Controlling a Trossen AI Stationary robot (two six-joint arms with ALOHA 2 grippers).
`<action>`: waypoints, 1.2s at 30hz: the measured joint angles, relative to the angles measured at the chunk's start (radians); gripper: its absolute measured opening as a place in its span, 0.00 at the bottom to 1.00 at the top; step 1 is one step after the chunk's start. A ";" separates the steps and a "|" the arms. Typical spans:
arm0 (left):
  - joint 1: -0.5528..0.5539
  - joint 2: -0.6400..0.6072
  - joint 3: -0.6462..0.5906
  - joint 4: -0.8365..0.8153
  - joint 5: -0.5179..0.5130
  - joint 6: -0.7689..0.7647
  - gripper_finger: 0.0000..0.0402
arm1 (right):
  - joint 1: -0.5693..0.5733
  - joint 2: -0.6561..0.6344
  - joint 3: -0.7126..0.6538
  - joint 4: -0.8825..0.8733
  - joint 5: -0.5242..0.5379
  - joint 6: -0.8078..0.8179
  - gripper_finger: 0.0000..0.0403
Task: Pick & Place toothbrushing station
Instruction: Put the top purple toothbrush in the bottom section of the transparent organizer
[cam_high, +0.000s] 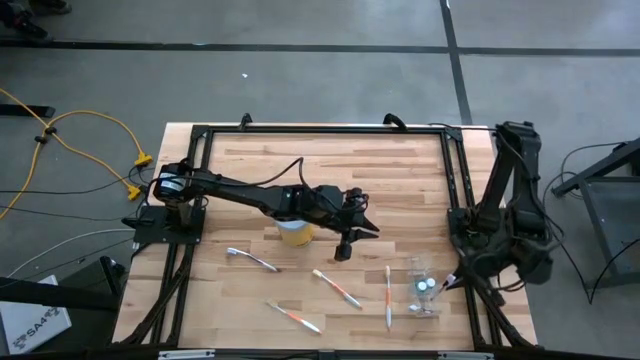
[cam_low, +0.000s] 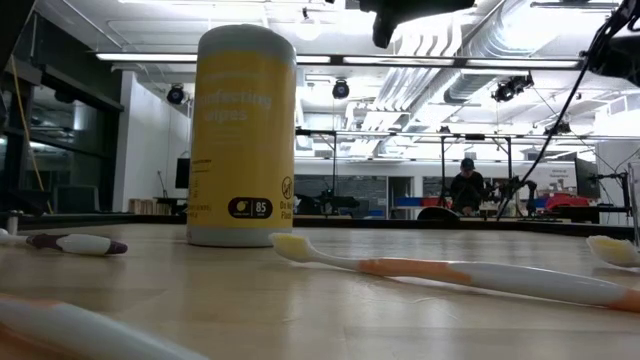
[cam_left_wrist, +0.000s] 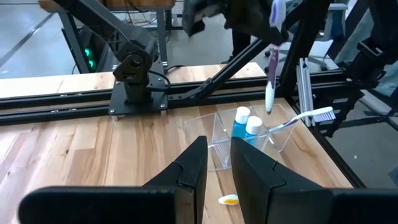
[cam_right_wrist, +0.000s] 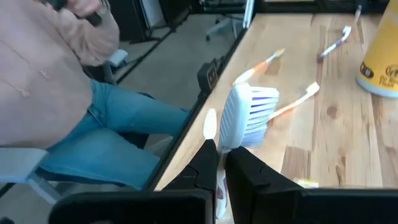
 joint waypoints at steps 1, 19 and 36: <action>0.000 0.000 0.000 0.000 -0.001 0.000 0.17 | 0.000 0.014 0.000 -0.002 0.000 0.016 0.02; 0.000 0.000 0.000 0.028 -0.001 0.000 0.17 | -0.001 0.272 0.000 -0.014 -0.030 0.261 0.02; 0.000 0.000 0.000 0.045 0.000 0.000 0.17 | -0.078 0.362 0.001 0.091 -0.133 0.265 0.03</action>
